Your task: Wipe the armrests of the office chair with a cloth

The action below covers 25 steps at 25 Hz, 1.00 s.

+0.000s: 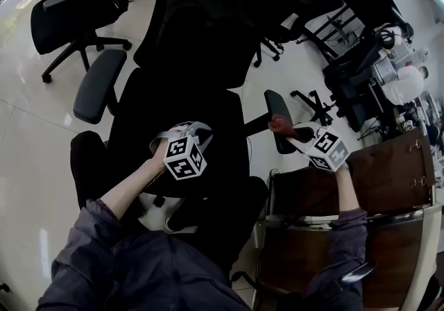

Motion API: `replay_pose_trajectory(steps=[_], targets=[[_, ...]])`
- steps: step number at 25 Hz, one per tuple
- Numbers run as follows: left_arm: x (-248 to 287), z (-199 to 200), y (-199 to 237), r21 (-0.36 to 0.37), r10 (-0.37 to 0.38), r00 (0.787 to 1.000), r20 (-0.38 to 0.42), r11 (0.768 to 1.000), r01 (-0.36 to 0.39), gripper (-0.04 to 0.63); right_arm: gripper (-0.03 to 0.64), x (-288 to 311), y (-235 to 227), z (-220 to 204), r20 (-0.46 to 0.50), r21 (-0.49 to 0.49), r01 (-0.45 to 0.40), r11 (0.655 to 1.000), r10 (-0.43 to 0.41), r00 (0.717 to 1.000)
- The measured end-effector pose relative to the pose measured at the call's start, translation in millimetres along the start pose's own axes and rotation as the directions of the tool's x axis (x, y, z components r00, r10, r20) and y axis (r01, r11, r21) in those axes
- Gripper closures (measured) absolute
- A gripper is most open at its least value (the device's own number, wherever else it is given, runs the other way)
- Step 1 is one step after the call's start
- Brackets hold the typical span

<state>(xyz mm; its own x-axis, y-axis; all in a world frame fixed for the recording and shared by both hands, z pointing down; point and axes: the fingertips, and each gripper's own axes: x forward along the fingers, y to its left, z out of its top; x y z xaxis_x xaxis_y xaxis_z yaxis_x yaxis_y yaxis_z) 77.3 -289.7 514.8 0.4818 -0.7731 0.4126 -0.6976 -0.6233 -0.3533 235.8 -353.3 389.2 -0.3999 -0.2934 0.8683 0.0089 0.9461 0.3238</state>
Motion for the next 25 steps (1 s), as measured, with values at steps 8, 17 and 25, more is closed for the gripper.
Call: replay_pose_trajectory(steps=[8,17,25], targets=[[-2,-6,-10,-0.037,-0.005,1.000,0.010,0.999,0.006,0.578,0.563,-31,39,0,-0.004,-0.047,-0.073,0.996,0.073,0.997],[-14,13,-1,-0.034,0.012,0.998,0.057,0.999,-0.010,0.578,0.563,19,-46,11,-0.060,-0.004,-0.067,0.998,0.067,0.996],[-19,17,6,-0.033,0.023,0.998,0.061,0.999,-0.021,0.578,0.564,68,-127,16,-0.110,0.063,0.007,0.998,0.000,0.994]])
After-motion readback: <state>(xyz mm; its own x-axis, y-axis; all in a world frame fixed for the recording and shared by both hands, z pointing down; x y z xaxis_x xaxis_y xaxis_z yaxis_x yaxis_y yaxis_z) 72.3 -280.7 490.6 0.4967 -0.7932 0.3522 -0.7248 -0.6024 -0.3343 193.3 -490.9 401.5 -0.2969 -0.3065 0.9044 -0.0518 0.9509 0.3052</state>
